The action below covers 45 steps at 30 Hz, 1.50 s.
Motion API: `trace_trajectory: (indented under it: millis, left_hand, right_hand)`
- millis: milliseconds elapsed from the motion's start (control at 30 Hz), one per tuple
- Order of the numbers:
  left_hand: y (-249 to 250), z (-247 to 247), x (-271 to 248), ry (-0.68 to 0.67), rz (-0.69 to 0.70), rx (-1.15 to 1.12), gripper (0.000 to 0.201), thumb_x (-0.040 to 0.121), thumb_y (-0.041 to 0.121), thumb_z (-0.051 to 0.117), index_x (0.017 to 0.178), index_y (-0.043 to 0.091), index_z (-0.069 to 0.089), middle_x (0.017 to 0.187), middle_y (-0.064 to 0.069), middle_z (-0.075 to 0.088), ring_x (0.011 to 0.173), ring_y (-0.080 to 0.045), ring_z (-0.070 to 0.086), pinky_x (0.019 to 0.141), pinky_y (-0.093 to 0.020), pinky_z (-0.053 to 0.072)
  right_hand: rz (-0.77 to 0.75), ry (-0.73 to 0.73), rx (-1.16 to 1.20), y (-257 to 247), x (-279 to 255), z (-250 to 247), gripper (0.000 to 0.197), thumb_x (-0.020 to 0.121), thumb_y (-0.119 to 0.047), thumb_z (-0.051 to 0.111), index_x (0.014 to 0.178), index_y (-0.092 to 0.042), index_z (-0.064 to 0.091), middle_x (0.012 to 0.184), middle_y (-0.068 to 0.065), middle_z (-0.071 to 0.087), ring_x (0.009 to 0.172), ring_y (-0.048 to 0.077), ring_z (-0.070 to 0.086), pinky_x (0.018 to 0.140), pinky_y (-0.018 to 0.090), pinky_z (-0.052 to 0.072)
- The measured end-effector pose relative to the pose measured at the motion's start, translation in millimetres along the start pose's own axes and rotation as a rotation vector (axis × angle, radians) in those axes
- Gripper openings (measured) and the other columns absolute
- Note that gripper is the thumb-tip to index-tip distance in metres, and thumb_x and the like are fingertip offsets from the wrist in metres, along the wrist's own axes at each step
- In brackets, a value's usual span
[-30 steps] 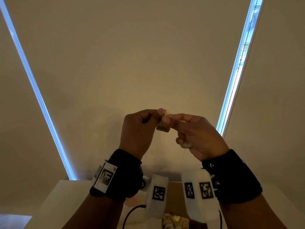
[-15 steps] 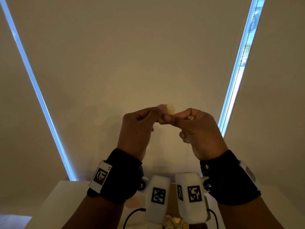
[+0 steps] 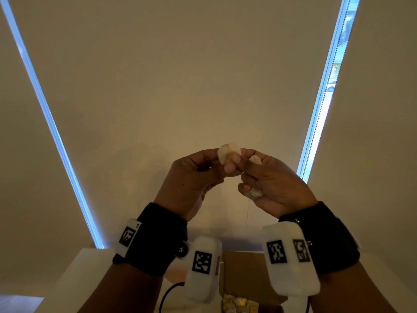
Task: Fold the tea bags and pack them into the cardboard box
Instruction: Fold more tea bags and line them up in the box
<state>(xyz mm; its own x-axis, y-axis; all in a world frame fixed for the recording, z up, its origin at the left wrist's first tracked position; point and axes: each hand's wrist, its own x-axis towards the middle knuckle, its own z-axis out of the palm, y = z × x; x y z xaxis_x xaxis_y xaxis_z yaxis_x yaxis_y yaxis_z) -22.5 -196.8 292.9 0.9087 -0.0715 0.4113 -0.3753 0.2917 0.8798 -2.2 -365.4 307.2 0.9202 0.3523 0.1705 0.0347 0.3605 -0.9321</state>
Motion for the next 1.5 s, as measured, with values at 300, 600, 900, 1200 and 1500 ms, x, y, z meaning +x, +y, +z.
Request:
trace_trajectory:
  millis: [300,600,900,1200,1500]
  left_hand:
    - [8.5,1.4,1.4,0.064,-0.053,-0.064,0.037,0.07,0.015,0.078,0.107,0.011,0.077,0.104,-0.015,0.077,0.088,-0.019,0.068,0.072,-0.025,0.05]
    - [13.5,-4.0,0.0,0.126,-0.075,-0.074,0.034,0.071,0.014,0.079,0.104,0.009,0.075,0.106,-0.017,0.077,0.094,-0.023,0.071,0.071,-0.023,0.051]
    - [13.7,-4.9,-3.9,0.049,-0.152,-0.001,0.013,0.072,0.013,0.079,0.083,0.019,0.076,0.101,-0.016,0.077,0.086,-0.023,0.07,0.062,-0.023,0.052]
    - [15.0,-2.4,-3.8,0.042,-0.216,0.108,0.054,0.063,0.02,0.082,0.117,0.015,0.071,0.093,-0.007,0.078,0.076,-0.01,0.068,0.073,-0.029,0.044]
    - [7.0,3.3,-4.2,0.13,-0.101,0.171,0.034,0.073,0.009,0.085,0.104,0.017,0.073,0.078,-0.008,0.075,0.078,-0.019,0.071,0.074,-0.031,0.054]
  right_hand:
    - [0.08,-0.034,0.323,-12.1,-3.4,3.0,0.038,0.095,-0.035,0.056,0.123,-0.01,0.05,0.072,0.002,0.044,0.054,0.011,0.033,0.062,0.028,0.035]
    - [-0.015,-0.025,0.318,-7.8,-0.1,-0.7,0.018,0.073,-0.002,0.039,0.085,-0.013,0.044,0.081,0.01,0.043,0.057,0.016,0.043,0.066,0.032,0.034]
    - [-0.057,-0.031,0.241,1.4,5.1,-10.8,0.027,0.089,0.006,0.049,0.112,-0.009,0.05,0.102,0.018,0.057,0.082,0.026,0.067,0.065,0.037,0.056]
    - [-0.036,0.064,0.069,3.7,2.3,-13.1,0.022,0.085,-0.006,0.067,0.097,-0.019,0.055,0.11,0.009,0.072,0.097,0.023,0.068,0.083,0.037,0.051]
    - [-0.114,0.07,-0.063,11.7,-1.6,-3.9,0.034,0.092,0.007,0.059,0.07,-0.017,0.049,0.08,-0.001,0.074,0.075,0.013,0.071,0.065,0.026,0.054]
